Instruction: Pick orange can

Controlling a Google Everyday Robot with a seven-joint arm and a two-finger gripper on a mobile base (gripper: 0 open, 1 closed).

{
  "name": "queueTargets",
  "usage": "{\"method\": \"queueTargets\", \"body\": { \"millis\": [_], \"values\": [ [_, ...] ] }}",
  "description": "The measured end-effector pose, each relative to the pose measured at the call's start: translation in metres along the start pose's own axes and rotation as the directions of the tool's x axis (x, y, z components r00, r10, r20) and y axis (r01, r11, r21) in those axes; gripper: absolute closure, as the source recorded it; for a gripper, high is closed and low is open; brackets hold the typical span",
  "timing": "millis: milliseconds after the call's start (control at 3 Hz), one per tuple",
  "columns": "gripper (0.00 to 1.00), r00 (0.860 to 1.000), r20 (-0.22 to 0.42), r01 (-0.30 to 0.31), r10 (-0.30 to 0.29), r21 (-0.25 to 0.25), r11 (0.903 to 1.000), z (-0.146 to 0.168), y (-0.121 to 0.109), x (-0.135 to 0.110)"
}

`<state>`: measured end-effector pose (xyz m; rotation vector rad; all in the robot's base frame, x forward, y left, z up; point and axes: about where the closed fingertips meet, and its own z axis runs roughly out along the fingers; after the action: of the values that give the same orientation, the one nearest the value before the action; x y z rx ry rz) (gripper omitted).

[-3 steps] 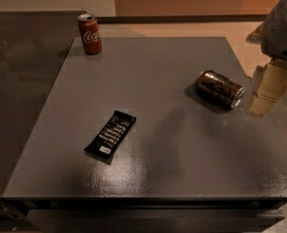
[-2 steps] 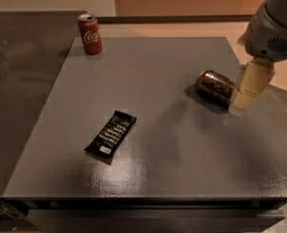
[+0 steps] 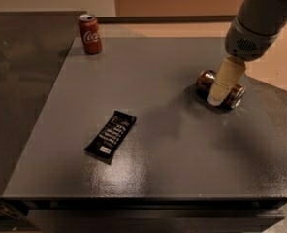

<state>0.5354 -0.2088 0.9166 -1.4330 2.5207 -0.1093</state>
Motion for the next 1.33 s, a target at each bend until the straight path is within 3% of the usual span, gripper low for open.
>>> {"method": "queueTargets", "body": {
  "millis": [333,667,1000,1333],
  "values": [
    [0.0,0.993,-0.039,-0.109,0.109,0.013,0.994,0.017,-0.015,0.0],
    [0.0,0.979,-0.073,-0.188,0.189,0.021,0.982,0.036,-0.023,0.001],
    [0.0,0.967,-0.092,-0.238,0.238,0.013,0.9713,0.053,-0.025,0.005],
    [0.19,0.961,-0.103,-0.258,0.256,-0.01,0.9661,0.067,-0.025,0.008]
  ]
}}
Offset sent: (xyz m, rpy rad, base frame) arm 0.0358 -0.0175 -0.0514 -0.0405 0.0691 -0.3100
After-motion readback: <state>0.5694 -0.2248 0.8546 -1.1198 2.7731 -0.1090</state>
